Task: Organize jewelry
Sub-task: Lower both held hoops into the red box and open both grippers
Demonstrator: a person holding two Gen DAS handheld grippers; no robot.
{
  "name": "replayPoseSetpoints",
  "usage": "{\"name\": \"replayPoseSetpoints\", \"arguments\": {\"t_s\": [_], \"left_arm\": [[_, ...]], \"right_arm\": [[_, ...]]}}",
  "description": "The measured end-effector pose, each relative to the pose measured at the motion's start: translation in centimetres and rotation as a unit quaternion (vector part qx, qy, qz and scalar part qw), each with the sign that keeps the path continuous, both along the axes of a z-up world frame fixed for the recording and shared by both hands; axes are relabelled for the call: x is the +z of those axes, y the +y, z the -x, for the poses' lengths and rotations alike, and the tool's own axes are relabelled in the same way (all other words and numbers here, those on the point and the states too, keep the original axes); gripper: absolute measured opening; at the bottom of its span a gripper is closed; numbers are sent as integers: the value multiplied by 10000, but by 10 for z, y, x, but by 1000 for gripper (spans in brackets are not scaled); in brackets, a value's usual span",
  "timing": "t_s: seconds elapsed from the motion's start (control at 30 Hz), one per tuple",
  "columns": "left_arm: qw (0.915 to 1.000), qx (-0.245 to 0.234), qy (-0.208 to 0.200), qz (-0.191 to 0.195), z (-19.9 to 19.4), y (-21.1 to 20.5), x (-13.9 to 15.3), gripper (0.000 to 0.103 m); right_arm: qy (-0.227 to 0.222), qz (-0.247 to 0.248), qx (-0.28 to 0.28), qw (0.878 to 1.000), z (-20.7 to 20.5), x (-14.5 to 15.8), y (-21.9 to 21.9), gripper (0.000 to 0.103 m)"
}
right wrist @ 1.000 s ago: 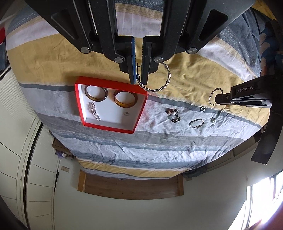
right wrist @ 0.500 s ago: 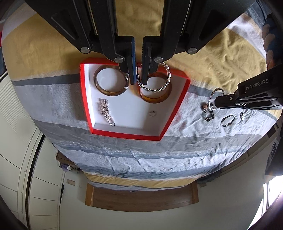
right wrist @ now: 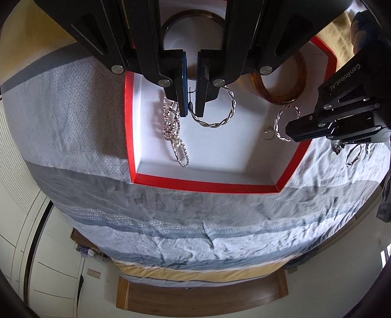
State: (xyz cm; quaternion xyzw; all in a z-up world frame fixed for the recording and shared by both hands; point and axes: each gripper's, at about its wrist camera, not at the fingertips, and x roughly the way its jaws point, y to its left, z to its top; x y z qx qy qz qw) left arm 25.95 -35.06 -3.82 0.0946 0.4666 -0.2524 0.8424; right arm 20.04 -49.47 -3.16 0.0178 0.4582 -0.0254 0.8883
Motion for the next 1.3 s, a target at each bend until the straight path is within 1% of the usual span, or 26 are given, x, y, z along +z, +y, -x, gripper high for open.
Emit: {"name": "replayPoseSetpoints", "arguments": {"t_s": [0.1, 0.23, 0.43, 0.5, 0.57, 0.63, 0.67, 0.73, 1.0, 1.13, 1.2, 1.3], "left_arm": [[10000, 4, 22, -26, -5, -3, -11, 4], [9999, -57, -99, -41, -4, -6, -13, 4], [9994, -65, -343, -55, 2, -6, -13, 5], [9991, -83, -414, -61, 4, -6, -13, 5], [9988, -108, -474, -80, 7, -7, -14, 6], [9986, -146, -508, -70, 8, -7, -13, 6], [9986, -153, -513, -58, 9, -7, -13, 6], [9986, -162, -506, -23, 10, -6, -13, 6], [9983, -251, -521, 103, 19, -1, -3, 12], [9978, -292, -550, 223, 28, 1, 9, 14], [9976, -304, -559, 262, 33, 3, 16, 18], [9974, -316, -538, 366, 41, 7, 26, 20]], "right_arm": [[133, 137, 42, 9998, -7, -13, 1, 6], [232, 229, 48, 9995, -9, -24, 1, 6], [189, 362, 30, 9992, -7, -24, -3, 6], [155, 422, 49, 9990, -5, -24, -4, 8], [143, 402, 34, 9991, -4, -23, -5, 15], [93, 390, 26, 9992, -3, -22, -6, 18], [75, 398, 11, 9992, -2, -21, -7, 22], [18, 347, -26, 9994, 0, -19, -8, 25], [-258, 94, -184, 9995, 16, 3, -13, 26], [-375, 1, -311, 9988, 29, 15, -17, 28], [-395, -19, -364, 9986, 37, 20, -19, 29], [-422, -40, -431, 9982, 49, 27, -20, 29]]}}
